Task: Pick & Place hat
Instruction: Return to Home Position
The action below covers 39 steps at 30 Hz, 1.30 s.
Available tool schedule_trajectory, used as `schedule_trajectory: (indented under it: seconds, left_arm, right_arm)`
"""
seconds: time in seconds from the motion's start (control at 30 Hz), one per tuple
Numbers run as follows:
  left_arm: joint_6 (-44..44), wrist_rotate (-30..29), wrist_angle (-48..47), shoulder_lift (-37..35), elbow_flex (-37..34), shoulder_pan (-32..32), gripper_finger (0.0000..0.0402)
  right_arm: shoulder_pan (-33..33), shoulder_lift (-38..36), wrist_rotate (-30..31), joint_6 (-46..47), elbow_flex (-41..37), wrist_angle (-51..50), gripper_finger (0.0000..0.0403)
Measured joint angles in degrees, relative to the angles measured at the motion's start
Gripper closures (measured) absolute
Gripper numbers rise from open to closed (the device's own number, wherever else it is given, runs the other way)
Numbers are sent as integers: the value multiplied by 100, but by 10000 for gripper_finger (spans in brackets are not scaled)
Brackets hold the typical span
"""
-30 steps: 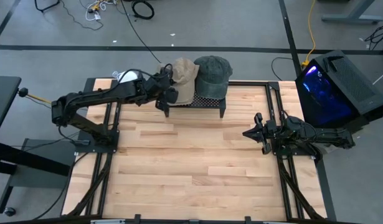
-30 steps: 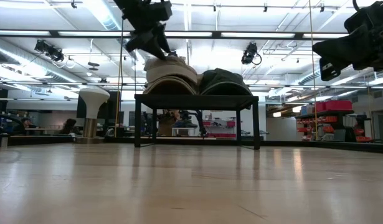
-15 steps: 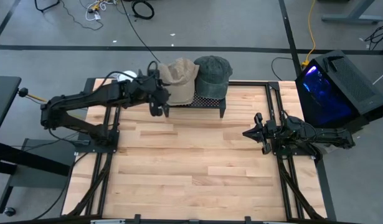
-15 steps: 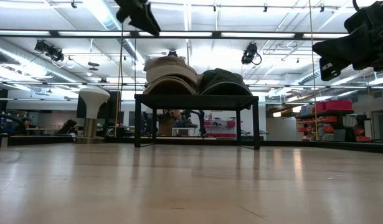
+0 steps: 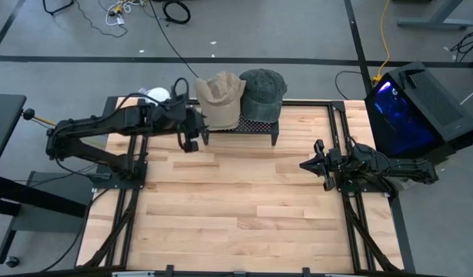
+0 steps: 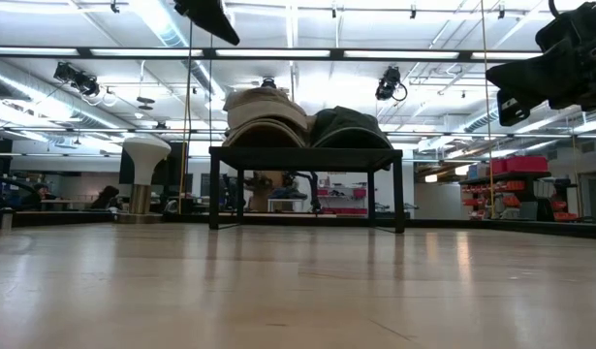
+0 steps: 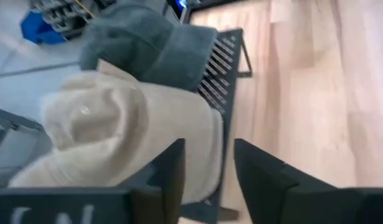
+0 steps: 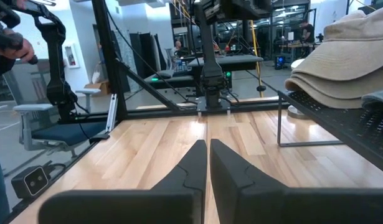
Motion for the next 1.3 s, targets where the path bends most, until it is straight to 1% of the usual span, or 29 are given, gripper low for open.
schedule_trajectory:
  seconds: [0.2,0.27,0.43,0.57,0.77,0.93,1.0,1.07,1.17,1.3]
  left_arm:
    - [-501,19,-321,0,0,-225,326]
    - [-653,171,-388,15,0,-306,349]
    - [-693,722,-480,197,-2,-516,393]
    - [-972,775,-362,323,-82,-702,395]
    - [-1229,811,667,272,-1080,-928,397]
    - [-1254,1111,1355,174,-1829,-1098,398]
    - [-1258,1191,1768,144,-2110,-1172,398]
    - [-1258,1197,1991,64,-2378,-1259,398]
    - [-1255,1196,2260,43,-2651,-1329,399]
    - [-1098,1185,2421,37,-2811,-1346,399]
  right_arm:
    - [0,-1,-1,-2,0,0,378]
    - [0,0,1,-1,0,0,378]
    - [0,0,1,-1,0,0,378]
    - [-1,-1,0,0,0,0,378]
    - [-2,0,1,0,0,0,378]
    - [0,-2,-1,0,0,0,378]
    - [0,0,1,0,0,0,378]
    - [-1,-1,-1,-1,0,0,378]
    - [-1,0,-1,-1,0,0,378]
    - [-2,0,0,-2,0,0,378]
